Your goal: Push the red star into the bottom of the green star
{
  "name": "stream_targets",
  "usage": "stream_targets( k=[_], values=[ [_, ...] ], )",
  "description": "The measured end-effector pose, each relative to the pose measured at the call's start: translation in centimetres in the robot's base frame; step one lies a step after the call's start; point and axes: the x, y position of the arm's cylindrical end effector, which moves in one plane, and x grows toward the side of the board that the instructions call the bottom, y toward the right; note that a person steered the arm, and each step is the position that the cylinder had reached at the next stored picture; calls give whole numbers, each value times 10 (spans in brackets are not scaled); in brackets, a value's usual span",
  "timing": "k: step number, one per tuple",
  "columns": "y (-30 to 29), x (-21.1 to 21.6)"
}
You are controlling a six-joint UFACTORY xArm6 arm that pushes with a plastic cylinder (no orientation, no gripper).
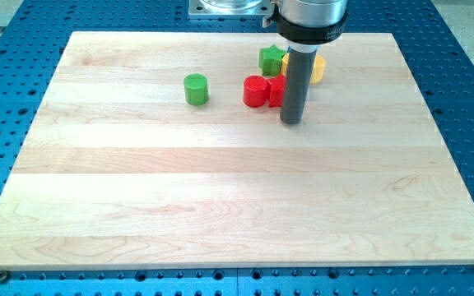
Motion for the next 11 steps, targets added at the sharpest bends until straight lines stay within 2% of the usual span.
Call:
stream_targets(
  k=[2, 3, 6, 8, 11],
  values=[
    [16, -19],
    [-17, -23],
    [-21, -43],
    [-63, -40],
    [-52, -51]
  ],
)
